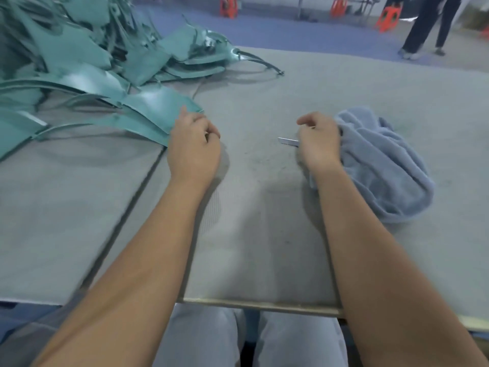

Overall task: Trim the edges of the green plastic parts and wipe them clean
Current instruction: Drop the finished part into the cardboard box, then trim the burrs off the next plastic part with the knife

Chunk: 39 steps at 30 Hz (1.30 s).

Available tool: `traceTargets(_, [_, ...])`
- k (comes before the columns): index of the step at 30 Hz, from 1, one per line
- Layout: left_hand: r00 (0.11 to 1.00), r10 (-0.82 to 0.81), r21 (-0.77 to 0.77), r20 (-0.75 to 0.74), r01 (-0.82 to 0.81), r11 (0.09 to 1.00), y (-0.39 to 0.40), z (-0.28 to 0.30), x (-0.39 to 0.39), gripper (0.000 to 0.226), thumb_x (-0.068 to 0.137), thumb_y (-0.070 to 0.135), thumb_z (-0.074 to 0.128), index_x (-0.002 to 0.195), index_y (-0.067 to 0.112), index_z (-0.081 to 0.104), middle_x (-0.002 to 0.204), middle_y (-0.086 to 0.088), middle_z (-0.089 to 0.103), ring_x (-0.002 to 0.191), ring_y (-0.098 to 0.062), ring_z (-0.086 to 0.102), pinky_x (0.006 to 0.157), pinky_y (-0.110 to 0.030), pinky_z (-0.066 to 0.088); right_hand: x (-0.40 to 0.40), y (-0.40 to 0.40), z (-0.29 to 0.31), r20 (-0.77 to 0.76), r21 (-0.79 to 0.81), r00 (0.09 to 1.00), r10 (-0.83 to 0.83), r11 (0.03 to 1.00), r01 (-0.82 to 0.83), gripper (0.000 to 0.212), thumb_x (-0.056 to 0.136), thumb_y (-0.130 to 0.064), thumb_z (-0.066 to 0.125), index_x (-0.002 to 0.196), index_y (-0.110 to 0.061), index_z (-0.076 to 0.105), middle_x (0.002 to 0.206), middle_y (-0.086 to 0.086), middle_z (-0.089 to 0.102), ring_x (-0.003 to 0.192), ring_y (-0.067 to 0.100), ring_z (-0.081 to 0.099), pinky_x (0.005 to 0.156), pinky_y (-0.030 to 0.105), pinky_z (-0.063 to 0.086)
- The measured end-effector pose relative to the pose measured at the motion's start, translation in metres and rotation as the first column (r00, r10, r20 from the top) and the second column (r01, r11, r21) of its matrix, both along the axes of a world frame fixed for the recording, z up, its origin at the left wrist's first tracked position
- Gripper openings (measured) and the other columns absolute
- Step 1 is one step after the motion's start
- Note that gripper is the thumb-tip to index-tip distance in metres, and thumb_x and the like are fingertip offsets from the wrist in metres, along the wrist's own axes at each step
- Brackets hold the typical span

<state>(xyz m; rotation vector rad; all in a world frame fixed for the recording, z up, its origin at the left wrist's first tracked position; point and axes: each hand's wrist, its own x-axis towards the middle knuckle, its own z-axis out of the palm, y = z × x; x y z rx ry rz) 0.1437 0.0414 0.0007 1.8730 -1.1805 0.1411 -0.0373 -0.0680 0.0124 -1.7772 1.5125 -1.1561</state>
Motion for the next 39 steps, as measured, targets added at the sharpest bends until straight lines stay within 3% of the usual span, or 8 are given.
traceTargets(5, [0.979,0.134,0.272,0.154,-0.172,0.947,0.002,-0.006,0.017,0.026,0.088,0.018,0.048,0.103,0.021,0.069,0.162,-0.015,0.004,0.149,-0.031,-0.006,0.119,-0.046,-0.005,-0.016,-0.001,-0.005,-0.498,-0.098,0.865,-0.067,0.995,0.021,0.034,0.076,-0.005,0.044,0.099,-0.005,0.069,0.103,0.015,0.064,0.103,0.034,0.054,0.088,0.038,0.046])
traceTargets(8, [0.984,0.116,0.463,0.134,-0.166,0.871,0.003,-0.008,0.019,0.035,0.091,0.021,0.042,0.117,0.024,0.066,0.159,-0.017,0.018,0.149,-0.030,0.004,0.119,-0.049,-0.005,-0.012,0.006,-0.006,-0.683,-0.088,0.731,-0.017,0.994,-0.059,0.015,0.073,-0.004,0.045,0.075,-0.006,0.061,0.072,0.011,0.055,0.074,0.035,0.052,0.052,0.030,0.033])
traceTargets(13, [0.948,0.174,0.389,0.265,-0.270,0.881,0.002,-0.009,0.013,0.028,0.091,0.028,0.046,0.105,0.024,0.070,0.129,-0.009,0.048,0.127,-0.029,0.034,0.110,-0.048,0.016,-0.015,0.005,-0.008,-0.710,-0.118,0.702,-0.055,0.992,-0.042,0.023,0.081,-0.008,0.048,0.095,-0.004,0.066,0.101,0.018,0.062,0.097,0.036,0.055,0.080,0.034,0.048])
traceTargets(17, [0.937,0.199,0.262,0.288,-0.277,0.924,0.000,-0.008,0.011,0.023,0.084,0.024,0.054,0.106,0.023,0.058,0.109,-0.005,0.052,0.110,-0.028,0.040,0.093,-0.044,0.025,-0.014,0.002,-0.006,-0.738,-0.037,0.675,-0.009,0.999,-0.026,0.012,0.073,-0.009,0.047,0.062,-0.008,0.046,0.079,0.014,0.049,0.080,0.030,0.043,0.051,0.028,0.024])
traceTargets(25, [0.905,0.164,0.302,0.392,-0.295,0.907,-0.009,-0.011,0.010,0.020,0.087,0.029,0.055,0.107,0.024,0.058,0.093,0.001,0.055,0.102,-0.027,0.041,0.076,-0.040,0.018,-0.015,0.001,-0.011,-0.611,-0.075,0.792,0.018,0.994,-0.080,0.009,0.070,-0.008,0.047,0.063,-0.009,0.052,0.070,0.009,0.049,0.069,0.030,0.045,0.051,0.031,0.033])
traceTargets(29, [0.914,0.138,0.429,0.383,-0.308,0.849,-0.027,-0.001,0.006,0.026,0.087,0.013,0.050,0.106,0.030,0.055,0.086,0.001,0.046,0.092,-0.023,0.031,0.078,-0.045,0.023,-0.016,0.002,-0.016,-0.300,-0.187,0.954,-0.023,0.982,-0.036,0.005,0.083,-0.008,0.052,0.081,-0.012,0.055,0.116,0.004,0.049,0.094,0.018,0.049,0.087,0.029,0.042])
traceTargets(33, [0.915,0.194,0.356,0.353,-0.323,0.877,-0.034,-0.005,0.006,0.024,0.084,0.011,0.054,0.099,0.028,0.061,0.091,0.000,0.044,0.102,-0.027,0.040,0.088,-0.047,0.027,-0.014,0.002,-0.021,-0.160,-0.262,0.987,-0.023,0.965,-0.020,0.011,0.083,-0.009,0.056,0.078,-0.016,0.049,0.108,-0.003,0.046,0.076,0.006,0.045,0.070,0.008,0.031])
traceTargets(39, [0.957,0.143,0.203,0.252,-0.197,0.959,-0.032,0.004,0.016,0.006,0.088,0.034,0.064,0.087,0.028,0.066,0.089,0.005,0.043,0.104,-0.029,0.042,0.085,-0.045,0.030,-0.001,0.007,-0.015,-0.048,-0.235,0.992,0.115,0.964,-0.123,0.012,0.093,-0.021,0.046,0.085,-0.026,0.039,0.077,0.002,0.055,0.059,0.020,0.051,0.051,0.037,0.044])
